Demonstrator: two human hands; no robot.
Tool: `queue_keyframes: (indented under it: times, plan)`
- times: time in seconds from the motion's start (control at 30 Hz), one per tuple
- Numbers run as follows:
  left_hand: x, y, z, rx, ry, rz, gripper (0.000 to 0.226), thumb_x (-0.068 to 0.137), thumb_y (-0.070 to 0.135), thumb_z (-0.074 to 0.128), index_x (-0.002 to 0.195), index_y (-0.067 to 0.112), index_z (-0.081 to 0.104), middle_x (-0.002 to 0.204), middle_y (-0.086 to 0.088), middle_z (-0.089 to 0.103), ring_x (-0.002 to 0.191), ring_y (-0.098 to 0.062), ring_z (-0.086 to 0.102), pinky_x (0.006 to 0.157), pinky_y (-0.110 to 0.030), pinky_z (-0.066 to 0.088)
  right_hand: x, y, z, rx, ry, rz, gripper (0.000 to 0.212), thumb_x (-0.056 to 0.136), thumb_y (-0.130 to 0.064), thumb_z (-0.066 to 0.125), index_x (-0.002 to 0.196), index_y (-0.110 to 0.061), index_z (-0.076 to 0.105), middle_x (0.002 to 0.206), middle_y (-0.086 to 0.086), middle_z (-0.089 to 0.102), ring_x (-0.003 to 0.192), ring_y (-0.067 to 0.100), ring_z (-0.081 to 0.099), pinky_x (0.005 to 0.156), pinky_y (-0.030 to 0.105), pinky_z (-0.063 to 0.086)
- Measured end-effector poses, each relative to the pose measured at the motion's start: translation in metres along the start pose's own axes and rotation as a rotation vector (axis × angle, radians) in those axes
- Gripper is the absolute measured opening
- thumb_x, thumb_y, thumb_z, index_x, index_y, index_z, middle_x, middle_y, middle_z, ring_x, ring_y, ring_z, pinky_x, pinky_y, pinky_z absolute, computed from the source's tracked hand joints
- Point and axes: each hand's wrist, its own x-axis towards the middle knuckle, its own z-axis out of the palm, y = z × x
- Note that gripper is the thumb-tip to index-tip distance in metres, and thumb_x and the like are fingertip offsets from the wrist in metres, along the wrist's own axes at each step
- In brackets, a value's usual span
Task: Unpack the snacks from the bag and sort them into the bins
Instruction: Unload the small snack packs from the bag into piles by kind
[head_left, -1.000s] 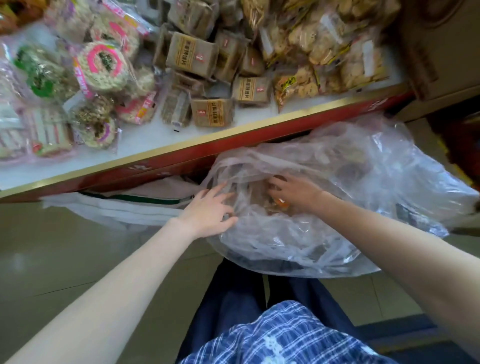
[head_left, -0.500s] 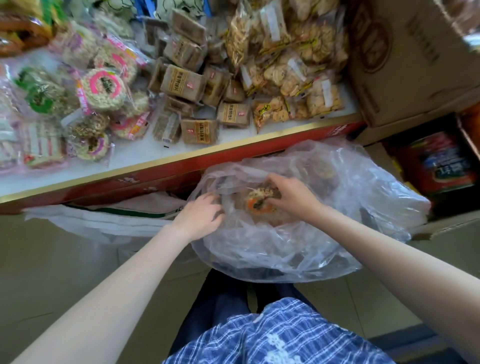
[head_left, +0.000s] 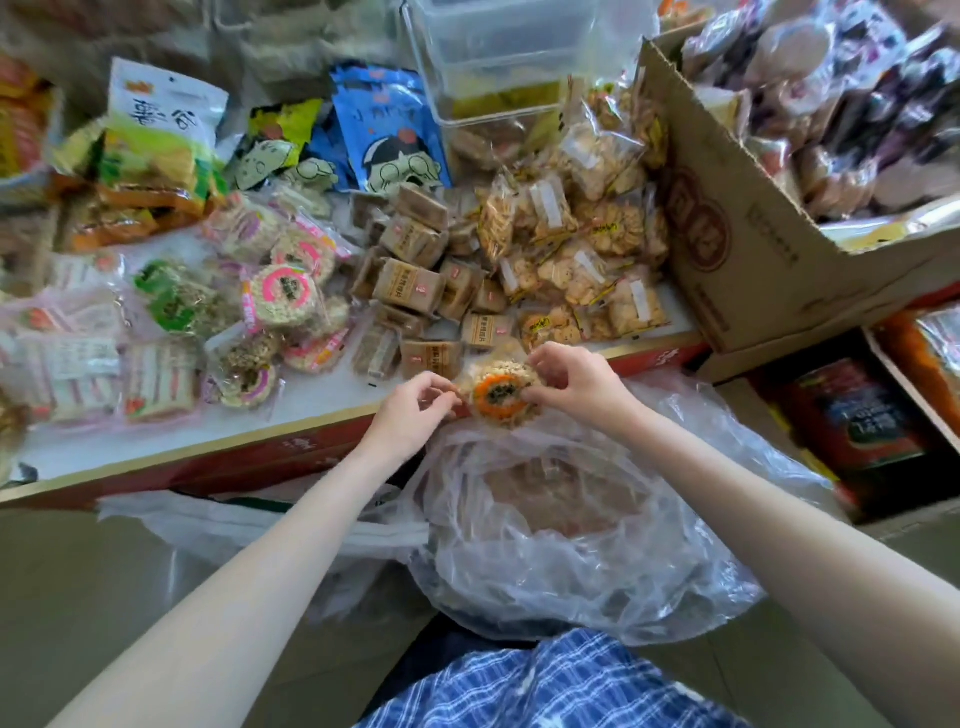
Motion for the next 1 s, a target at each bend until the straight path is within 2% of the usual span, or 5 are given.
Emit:
queue_keyframes:
  times: [0.27,0.47,0.63,0.83,1.0]
  plan:
    - [0.003,-0.007,-0.022,0.123,0.111,-0.037,0.015,0.094,0.008,0.046,0.100,0.017,0.056,0.099,0.001,0.062,0.093,-0.015,0.058,0.078,-0.021,0.039,0.046,-0.033,-0.015,0.299,0.142,0.213,0.042,0.082,-0.028,0.072,0.113,-0.013,0.048,0.088,0.002,0.062,0.066,0.011,0.056,0.051,0.018,0.042]
    - [-0.021,-0.042,-0.063,0.212,0.175,-0.156,0.024,0.095,0.011,0.045,0.117,0.011,0.053,0.110,-0.001,0.055,0.093,-0.011,0.049,0.075,-0.021,0.035,0.101,-0.103,0.036,0.434,-0.007,0.261,0.043,0.080,-0.026,0.074,0.111,-0.008,0.052,0.091,0.007,0.061,0.069,0.015,0.056,0.063,0.032,0.049]
    - [-0.043,-0.066,-0.091,0.232,0.278,-0.199,0.027,0.096,0.010,0.045,0.122,0.011,0.051,0.116,0.002,0.052,0.100,-0.007,0.046,0.081,-0.021,0.035,0.156,-0.189,0.070,0.712,-0.055,0.180,0.040,0.087,-0.012,0.066,0.117,0.000,0.042,0.096,0.014,0.058,0.072,0.019,0.059,0.062,0.028,0.054]
    - [-0.051,-0.080,-0.079,0.268,0.231,-0.216,0.028,0.094,0.007,0.046,0.121,0.011,0.051,0.121,-0.003,0.053,0.108,-0.014,0.049,0.086,-0.023,0.037,0.137,-0.166,0.096,0.471,-0.263,0.230,0.025,0.090,-0.007,0.056,0.113,-0.002,0.048,0.094,0.011,0.054,0.079,0.023,0.061,0.072,0.033,0.058]
    - [-0.043,-0.071,-0.059,0.380,0.151,-0.157,0.030,0.092,0.007,0.045,0.122,0.011,0.051,0.123,-0.005,0.051,0.117,-0.020,0.046,0.096,-0.030,0.037,0.096,-0.096,0.042,0.294,-0.168,0.194,0.021,0.091,-0.012,0.055,0.111,-0.008,0.054,0.103,0.009,0.059,0.084,0.017,0.059,0.062,0.025,0.055]
